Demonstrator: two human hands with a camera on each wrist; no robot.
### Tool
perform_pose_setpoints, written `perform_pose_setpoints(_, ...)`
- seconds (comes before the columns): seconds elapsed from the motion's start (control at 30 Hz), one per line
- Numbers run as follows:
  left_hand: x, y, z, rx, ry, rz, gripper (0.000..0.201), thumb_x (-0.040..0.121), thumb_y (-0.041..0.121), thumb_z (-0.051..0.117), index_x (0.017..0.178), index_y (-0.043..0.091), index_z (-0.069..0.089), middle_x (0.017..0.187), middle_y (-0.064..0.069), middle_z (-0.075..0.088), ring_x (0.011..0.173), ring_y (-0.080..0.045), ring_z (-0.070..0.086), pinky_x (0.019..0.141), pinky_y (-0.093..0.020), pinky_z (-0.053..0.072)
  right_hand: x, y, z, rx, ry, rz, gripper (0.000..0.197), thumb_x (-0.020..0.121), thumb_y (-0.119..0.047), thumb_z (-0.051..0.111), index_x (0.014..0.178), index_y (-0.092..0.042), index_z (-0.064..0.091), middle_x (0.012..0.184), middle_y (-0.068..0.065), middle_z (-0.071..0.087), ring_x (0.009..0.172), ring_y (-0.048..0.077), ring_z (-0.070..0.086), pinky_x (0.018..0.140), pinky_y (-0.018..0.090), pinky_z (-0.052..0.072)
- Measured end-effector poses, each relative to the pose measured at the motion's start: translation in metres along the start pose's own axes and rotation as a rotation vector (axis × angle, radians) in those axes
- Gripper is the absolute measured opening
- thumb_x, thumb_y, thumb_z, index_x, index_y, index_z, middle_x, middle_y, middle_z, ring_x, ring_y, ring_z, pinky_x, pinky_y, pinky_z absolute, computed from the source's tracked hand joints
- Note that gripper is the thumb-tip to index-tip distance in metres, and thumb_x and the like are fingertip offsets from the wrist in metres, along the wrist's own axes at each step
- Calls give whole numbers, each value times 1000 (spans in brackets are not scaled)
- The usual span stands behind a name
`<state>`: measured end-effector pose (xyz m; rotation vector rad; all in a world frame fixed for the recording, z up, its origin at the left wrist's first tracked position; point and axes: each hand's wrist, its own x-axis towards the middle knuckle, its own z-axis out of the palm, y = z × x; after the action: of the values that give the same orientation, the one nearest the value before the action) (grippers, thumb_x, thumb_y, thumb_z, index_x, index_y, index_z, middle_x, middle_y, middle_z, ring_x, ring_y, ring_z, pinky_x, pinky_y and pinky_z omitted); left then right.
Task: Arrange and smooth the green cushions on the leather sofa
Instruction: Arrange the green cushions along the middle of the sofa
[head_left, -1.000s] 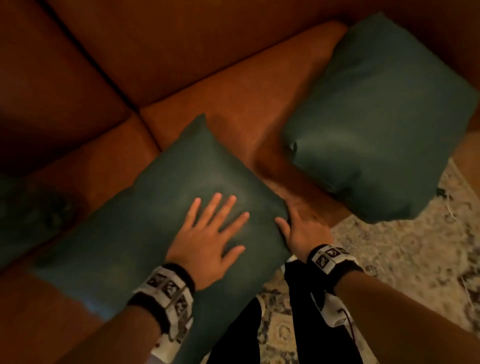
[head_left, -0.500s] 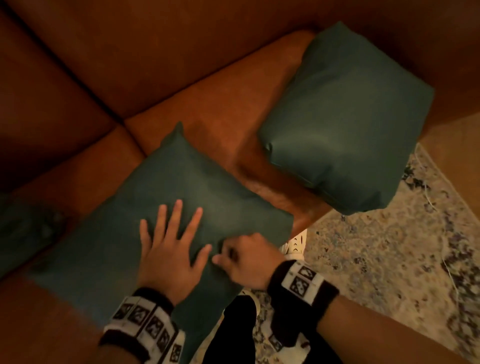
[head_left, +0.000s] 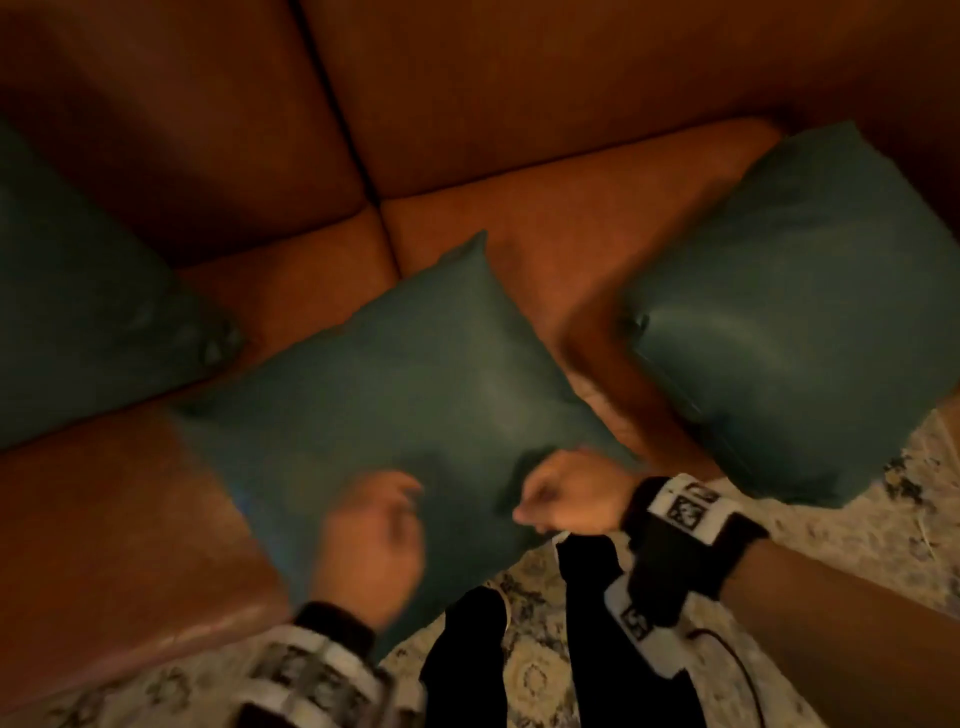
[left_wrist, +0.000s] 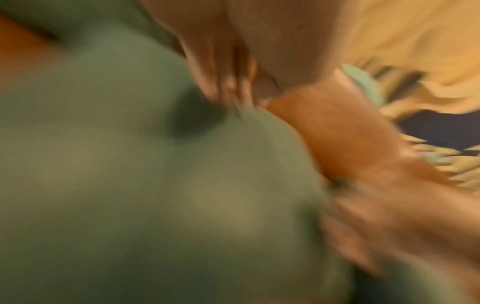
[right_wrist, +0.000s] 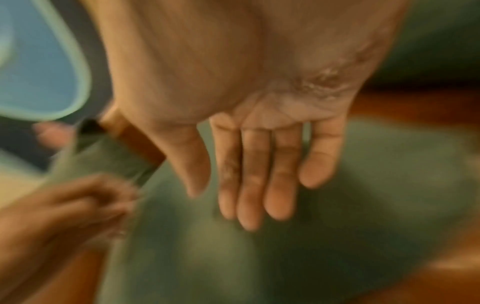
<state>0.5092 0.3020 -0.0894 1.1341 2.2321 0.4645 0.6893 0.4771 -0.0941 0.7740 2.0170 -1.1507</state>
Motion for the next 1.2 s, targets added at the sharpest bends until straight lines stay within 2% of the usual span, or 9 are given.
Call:
perform_pose_setpoints(0.07, -13, 17, 37, -57, -341, -40, 29, 70, 29, 38, 89, 33, 60, 80, 7, 70, 77, -17, 66, 74, -35, 54, 27, -27, 11, -221, -211, -88, 37, 88, -41, 55, 59, -18, 57, 62, -2, 56, 74, 16, 55, 65, 26, 42)
perform_pose_setpoints(0.17, -14, -23, 55, 17, -563, -328, 16, 72, 27, 54, 75, 35, 67, 86, 4, 74, 85, -16, 69, 79, -31, 56, 47, -9, 9, -505, -335, 44, 42, 82, -48, 54, 58, -13, 52, 78, 4, 65, 78, 24, 57, 72, 29, 49)
perform_pose_setpoints(0.3, -40, -97, 13, 370, -766, -603, 39, 91, 36, 49, 116, 10, 65, 126, -12, 62, 117, -28, 57, 95, -33, 47, 32, 46, -21, -663, -350, 146, 59, 73, -65, 51, 90, -12, 69, 106, 7, 68, 98, 28, 63, 82, 29, 46)
perform_pose_setpoints(0.4, -62, -107, -1, 487, -874, -600, 54, 88, 47, 36, 120, 10, 58, 128, -14, 59, 113, -28, 58, 92, -31, 46, 9, 30, -28, -714, -425, 109, 41, 80, -51, 54, 92, -16, 72, 106, 4, 69, 106, 26, 62, 94, 32, 48)
perform_pose_setpoints(0.63, -25, 13, 60, 108, -801, -320, 34, 94, 28, 45, 119, 12, 62, 126, -13, 60, 115, -30, 57, 95, -36, 46, 38, -75, 38, -692, -515, -171, 30, 89, -28, 50, 105, -13, 71, 115, 9, 68, 108, 28, 63, 90, 30, 49)
perform_pose_setpoints(0.8, -59, -63, 45, 95, -714, -665, 36, 96, 22, 50, 127, 5, 57, 130, -13, 57, 120, -27, 54, 92, -28, 44, 59, -13, -10, -837, -526, 134, 36, 85, -41, 59, 66, -11, 64, 91, 7, 73, 94, 23, 70, 79, 26, 53)
perform_pose_setpoints(0.93, -83, -99, 0, 80, -840, -866, 30, 95, 27, 45, 105, 5, 64, 112, -14, 66, 97, -27, 65, 81, -30, 52, 40, 9, -70, -1029, -514, 115, 47, 89, -52, 55, 106, -11, 69, 116, 8, 67, 109, 26, 62, 80, 27, 42)
perform_pose_setpoints(1.07, -33, -43, -29, -417, -730, -666, 21, 87, 10, 51, 83, 3, 71, 84, -14, 73, 52, -19, 64, 45, -20, 45, 34, -43, -81, -132, -344, -40, 7, 89, -19, 66, 86, -17, 73, 83, 4, 74, 69, 5, 66, 66, 20, 50)
perform_pose_setpoints(1.2, 30, -6, -21, -1394, -432, -707, 25, 86, 10, 36, 89, 9, 60, 76, -5, 73, 54, -15, 65, 50, -19, 44, 69, -98, -60, 732, -293, 57, 13, 94, -20, 54, 94, -13, 66, 84, 5, 71, 61, 8, 66, 53, 19, 46)
